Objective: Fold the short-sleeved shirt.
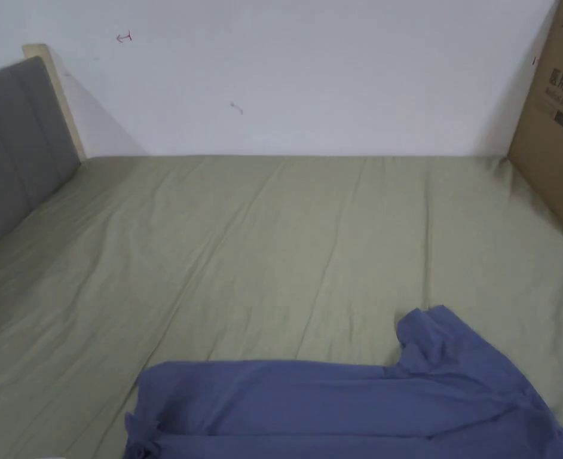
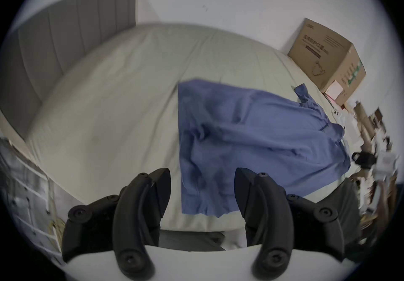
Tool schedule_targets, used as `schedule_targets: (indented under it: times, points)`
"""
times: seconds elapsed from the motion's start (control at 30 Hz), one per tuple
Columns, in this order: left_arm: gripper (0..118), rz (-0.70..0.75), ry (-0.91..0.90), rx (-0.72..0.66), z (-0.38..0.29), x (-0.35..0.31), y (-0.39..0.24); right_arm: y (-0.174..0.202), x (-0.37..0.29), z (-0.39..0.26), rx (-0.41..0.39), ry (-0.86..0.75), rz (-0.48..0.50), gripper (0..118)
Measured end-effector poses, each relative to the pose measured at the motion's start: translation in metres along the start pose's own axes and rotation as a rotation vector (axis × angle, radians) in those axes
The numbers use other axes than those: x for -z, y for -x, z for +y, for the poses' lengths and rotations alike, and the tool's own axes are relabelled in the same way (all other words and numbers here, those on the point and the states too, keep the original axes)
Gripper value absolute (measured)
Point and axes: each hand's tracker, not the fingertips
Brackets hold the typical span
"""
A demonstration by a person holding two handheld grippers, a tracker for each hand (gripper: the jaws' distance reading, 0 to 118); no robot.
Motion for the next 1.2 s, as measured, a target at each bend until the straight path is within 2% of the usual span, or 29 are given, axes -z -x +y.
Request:
schedule_targets:
  times: [0.07,0.17,0.23,0.3,0.37,0.4,0.43,0.47,0.5,0.57,0.8,1.0,1.03,1.07,1.1,1.13,1.17,1.2]
  points:
    - [66,-0.001,-0.126,0.046,0.008,-0.026,-0.011,0.001,-0.02,0.009,-0.04,-0.084,0.04,65]
    - [66,-0.054,-0.29,0.05,0.024,-0.064,-0.029,0.024,-0.051,0.022,-0.102,-0.219,0.103,65]
    - [66,-0.07,-0.345,0.041,0.034,-0.081,-0.041,0.023,-0.056,0.029,-0.127,-0.281,0.159,65]
    - [65,-0.095,-0.388,0.05,0.042,-0.093,-0.053,0.038,-0.064,0.036,-0.16,-0.329,0.193,65]
    - [65,-0.074,-0.442,0.089,0.043,-0.102,-0.068,0.068,-0.072,0.038,-0.206,-0.348,0.213,63]
    - [60,-0.062,-0.466,0.105,0.042,-0.104,-0.073,0.074,-0.073,0.038,-0.218,-0.356,0.232,55]
    - [51,-0.063,-0.478,0.117,0.041,-0.106,-0.078,0.08,-0.073,0.039,-0.227,-0.353,0.247,40]
    - [36,-0.075,-0.467,0.117,0.041,-0.107,-0.082,0.086,-0.071,0.038,-0.227,-0.354,0.242,21]
    - [14,-0.086,-0.464,0.119,0.041,-0.107,-0.085,0.091,-0.07,0.038,-0.23,-0.353,0.241,9]
    - [0,-0.086,-0.454,0.13,0.04,-0.105,-0.091,0.098,-0.07,0.036,-0.245,-0.353,0.238,0]
    - [0,-0.115,-0.409,0.054,0.047,-0.096,-0.075,0.104,-0.064,0.033,-0.293,-0.337,0.225,0]
    - [0,-0.159,-0.231,0.002,0.099,-0.035,-0.041,0.099,-0.058,0.03,-0.276,-0.305,0.23,0]
    - [1,-0.167,-0.195,-0.011,0.11,-0.017,-0.034,0.096,-0.055,0.029,-0.265,-0.292,0.229,0]
    - [14,-0.161,-0.161,-0.029,0.121,0.002,-0.027,0.092,-0.052,0.029,-0.248,-0.278,0.228,0]
    - [45,-0.17,-0.122,-0.046,0.131,0.021,-0.02,0.088,-0.049,0.029,-0.229,-0.263,0.228,0]
    - [64,-0.174,-0.08,-0.061,0.141,0.045,-0.014,0.084,-0.045,0.028,-0.208,-0.248,0.228,0]
    - [74,-0.154,-0.026,-0.07,0.151,0.069,-0.009,0.08,-0.041,0.027,-0.195,-0.236,0.222,0]
    - [73,-0.141,-0.006,-0.088,0.157,0.087,-0.002,0.076,-0.038,0.027,-0.184,-0.224,0.213,0]
